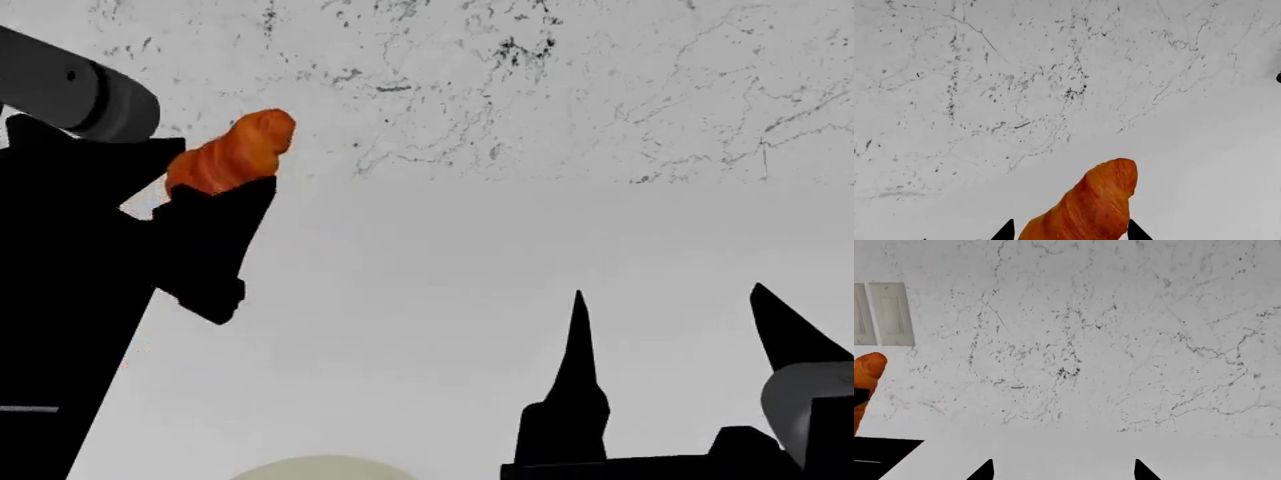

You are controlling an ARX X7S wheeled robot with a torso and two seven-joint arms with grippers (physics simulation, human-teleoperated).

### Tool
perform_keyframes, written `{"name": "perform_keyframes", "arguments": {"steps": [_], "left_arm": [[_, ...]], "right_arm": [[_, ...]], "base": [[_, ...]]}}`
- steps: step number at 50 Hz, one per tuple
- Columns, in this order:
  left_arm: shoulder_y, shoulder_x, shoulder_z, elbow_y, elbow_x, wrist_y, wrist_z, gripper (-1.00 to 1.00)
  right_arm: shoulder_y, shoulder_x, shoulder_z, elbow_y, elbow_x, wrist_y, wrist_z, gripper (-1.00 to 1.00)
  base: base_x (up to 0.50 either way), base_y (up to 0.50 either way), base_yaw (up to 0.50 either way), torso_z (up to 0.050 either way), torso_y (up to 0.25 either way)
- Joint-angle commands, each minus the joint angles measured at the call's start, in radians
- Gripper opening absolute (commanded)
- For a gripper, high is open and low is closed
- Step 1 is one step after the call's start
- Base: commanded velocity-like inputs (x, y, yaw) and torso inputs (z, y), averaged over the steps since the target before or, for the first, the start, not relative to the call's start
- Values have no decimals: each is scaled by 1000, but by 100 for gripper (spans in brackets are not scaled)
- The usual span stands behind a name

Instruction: Place the pastries on the plates.

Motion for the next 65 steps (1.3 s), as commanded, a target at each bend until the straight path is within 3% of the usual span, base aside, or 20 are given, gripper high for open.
{"name": "perform_keyframes", "arguments": {"steps": [1,5,16,22,31,33,65], "left_arm": [[263,-107,-247,387,-294,102,-364,-100],[339,-149,-320,496,-362,173,-439,-100],[407,-160,-386,556,-389,215,-433,-100],[371,-183,-362,578,-411,239,-488,-100],[380,-171,-362,578,-390,243,-481,-100],[381,-168,-360,577,-382,240,-476,-100],[389,-171,-349,597,-366,261,-476,-100]], "right_arm": [[-45,23,26,-9,-42,-57,4,100],[-65,44,37,-25,-48,-80,8,100],[-55,58,42,-58,-57,-76,30,100],[-70,61,40,-64,-64,-91,36,100],[-105,91,39,-66,-84,-141,25,100],[4,62,-23,-76,-88,0,57,100],[115,117,-212,-74,-141,-136,90,100]], "base": [[0,0,0,0,0],[0,0,0,0,0],[0,21,0,0,0],[0,294,0,0,0],[0,295,0,0,0],[0,160,0,0,0],[0,345,0,0,0]]}}
